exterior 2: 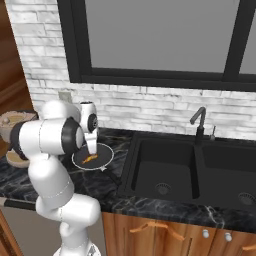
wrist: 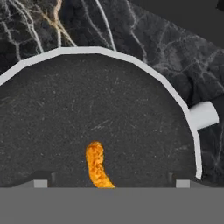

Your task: Retrieve the pan from the cabinet, then place the raw meat into the pan to avoid contamination.

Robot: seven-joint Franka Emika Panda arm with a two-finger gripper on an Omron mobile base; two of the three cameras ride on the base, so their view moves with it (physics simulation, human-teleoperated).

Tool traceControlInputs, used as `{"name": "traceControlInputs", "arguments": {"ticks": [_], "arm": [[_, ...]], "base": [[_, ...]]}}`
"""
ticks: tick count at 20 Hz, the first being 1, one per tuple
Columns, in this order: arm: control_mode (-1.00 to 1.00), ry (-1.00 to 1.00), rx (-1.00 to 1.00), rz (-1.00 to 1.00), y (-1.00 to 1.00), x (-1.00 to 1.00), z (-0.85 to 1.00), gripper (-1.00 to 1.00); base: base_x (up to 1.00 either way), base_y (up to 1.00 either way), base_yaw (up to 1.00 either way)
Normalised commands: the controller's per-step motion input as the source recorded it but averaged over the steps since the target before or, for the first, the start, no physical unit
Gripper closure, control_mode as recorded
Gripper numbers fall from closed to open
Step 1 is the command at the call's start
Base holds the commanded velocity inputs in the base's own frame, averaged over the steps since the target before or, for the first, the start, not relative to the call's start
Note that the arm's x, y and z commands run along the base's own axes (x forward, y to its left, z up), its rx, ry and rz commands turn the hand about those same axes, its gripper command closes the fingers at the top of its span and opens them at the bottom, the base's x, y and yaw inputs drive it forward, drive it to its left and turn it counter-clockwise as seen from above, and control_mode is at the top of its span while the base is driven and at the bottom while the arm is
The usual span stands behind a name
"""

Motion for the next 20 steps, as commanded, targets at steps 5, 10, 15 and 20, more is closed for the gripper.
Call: {"name": "traceControlInputs", "arguments": {"ticks": [5,10,15,20], "arm": [[-1.00,0.16,-0.17,-0.04,0.00,-0.03,0.61,-1.00],[-1.00,0.11,-0.02,-0.01,0.02,-0.62,0.36,-1.00],[-1.00,0.01,0.02,0.00,-0.07,-0.98,0.45,-1.00],[-1.00,-0.03,0.00,0.00,-0.02,-1.00,0.17,-1.00]], "base": [[0.00,0.00,0.00],[0.00,0.00,0.00],[0.00,0.00,0.00],[0.00,0.00,0.00]]}}
